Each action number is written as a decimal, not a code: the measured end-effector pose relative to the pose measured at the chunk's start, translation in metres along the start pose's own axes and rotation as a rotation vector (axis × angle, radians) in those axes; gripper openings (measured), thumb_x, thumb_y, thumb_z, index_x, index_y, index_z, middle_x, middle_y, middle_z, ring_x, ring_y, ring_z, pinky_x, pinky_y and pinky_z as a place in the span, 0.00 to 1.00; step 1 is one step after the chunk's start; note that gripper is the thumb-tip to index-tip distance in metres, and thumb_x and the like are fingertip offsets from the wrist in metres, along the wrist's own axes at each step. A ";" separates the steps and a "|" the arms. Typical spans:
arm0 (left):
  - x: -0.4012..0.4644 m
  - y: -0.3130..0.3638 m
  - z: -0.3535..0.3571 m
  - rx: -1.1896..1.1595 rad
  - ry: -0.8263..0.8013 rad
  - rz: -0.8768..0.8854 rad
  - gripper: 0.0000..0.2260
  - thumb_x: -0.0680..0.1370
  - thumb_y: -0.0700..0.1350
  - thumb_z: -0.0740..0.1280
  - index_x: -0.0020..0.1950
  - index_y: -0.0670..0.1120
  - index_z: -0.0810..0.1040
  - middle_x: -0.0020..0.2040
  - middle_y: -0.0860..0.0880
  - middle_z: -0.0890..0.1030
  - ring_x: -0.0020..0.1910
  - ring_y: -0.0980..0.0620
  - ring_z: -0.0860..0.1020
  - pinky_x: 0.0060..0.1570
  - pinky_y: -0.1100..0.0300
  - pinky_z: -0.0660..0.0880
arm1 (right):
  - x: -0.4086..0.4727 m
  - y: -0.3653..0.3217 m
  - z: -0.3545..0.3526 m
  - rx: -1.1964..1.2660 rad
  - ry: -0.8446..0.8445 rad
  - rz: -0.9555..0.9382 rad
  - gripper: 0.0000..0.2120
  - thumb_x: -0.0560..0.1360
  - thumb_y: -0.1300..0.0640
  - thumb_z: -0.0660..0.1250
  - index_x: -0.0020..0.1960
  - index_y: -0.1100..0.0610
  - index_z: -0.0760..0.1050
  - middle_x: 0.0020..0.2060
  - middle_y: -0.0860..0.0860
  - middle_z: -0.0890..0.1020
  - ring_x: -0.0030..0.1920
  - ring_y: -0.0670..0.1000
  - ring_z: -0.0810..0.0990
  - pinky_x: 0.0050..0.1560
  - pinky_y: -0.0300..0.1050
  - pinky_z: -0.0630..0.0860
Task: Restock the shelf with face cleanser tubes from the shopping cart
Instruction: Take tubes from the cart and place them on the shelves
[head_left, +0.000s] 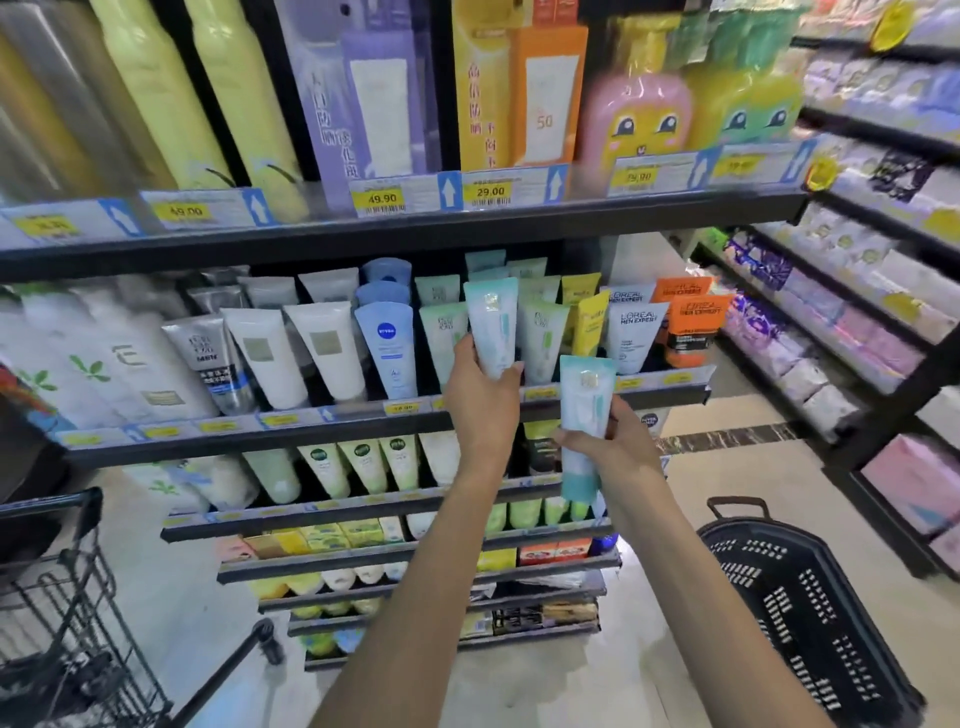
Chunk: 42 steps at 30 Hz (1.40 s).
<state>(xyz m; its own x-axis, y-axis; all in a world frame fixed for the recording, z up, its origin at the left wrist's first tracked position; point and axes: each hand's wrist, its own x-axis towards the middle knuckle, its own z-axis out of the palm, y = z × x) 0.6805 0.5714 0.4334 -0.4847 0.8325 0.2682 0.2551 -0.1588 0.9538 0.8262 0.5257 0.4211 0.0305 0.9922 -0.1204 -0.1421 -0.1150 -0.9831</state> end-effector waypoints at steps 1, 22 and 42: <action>0.002 0.000 0.004 0.009 0.016 0.002 0.22 0.76 0.41 0.75 0.69 0.49 0.74 0.57 0.53 0.81 0.55 0.56 0.80 0.54 0.58 0.80 | 0.004 -0.001 -0.004 -0.007 -0.015 0.010 0.22 0.71 0.67 0.78 0.58 0.49 0.76 0.53 0.52 0.85 0.49 0.53 0.85 0.47 0.48 0.82; 0.022 -0.013 0.043 0.424 0.186 -0.007 0.20 0.77 0.46 0.74 0.66 0.47 0.72 0.59 0.50 0.81 0.55 0.47 0.81 0.51 0.48 0.81 | 0.034 0.005 -0.040 -0.030 -0.190 0.073 0.22 0.70 0.67 0.79 0.59 0.50 0.78 0.50 0.49 0.87 0.53 0.56 0.84 0.57 0.56 0.81; 0.032 -0.008 0.053 0.750 0.063 -0.097 0.16 0.81 0.45 0.69 0.62 0.39 0.68 0.54 0.38 0.82 0.54 0.36 0.81 0.44 0.46 0.75 | 0.035 0.020 -0.049 -0.042 -0.222 0.120 0.22 0.70 0.66 0.79 0.57 0.46 0.78 0.50 0.47 0.87 0.54 0.56 0.85 0.59 0.59 0.81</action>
<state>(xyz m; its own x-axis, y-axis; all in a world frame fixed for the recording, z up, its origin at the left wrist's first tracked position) 0.7073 0.6271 0.4268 -0.5749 0.7890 0.2169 0.6987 0.3354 0.6319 0.8732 0.5553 0.3900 -0.2029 0.9569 -0.2077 -0.0906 -0.2295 -0.9691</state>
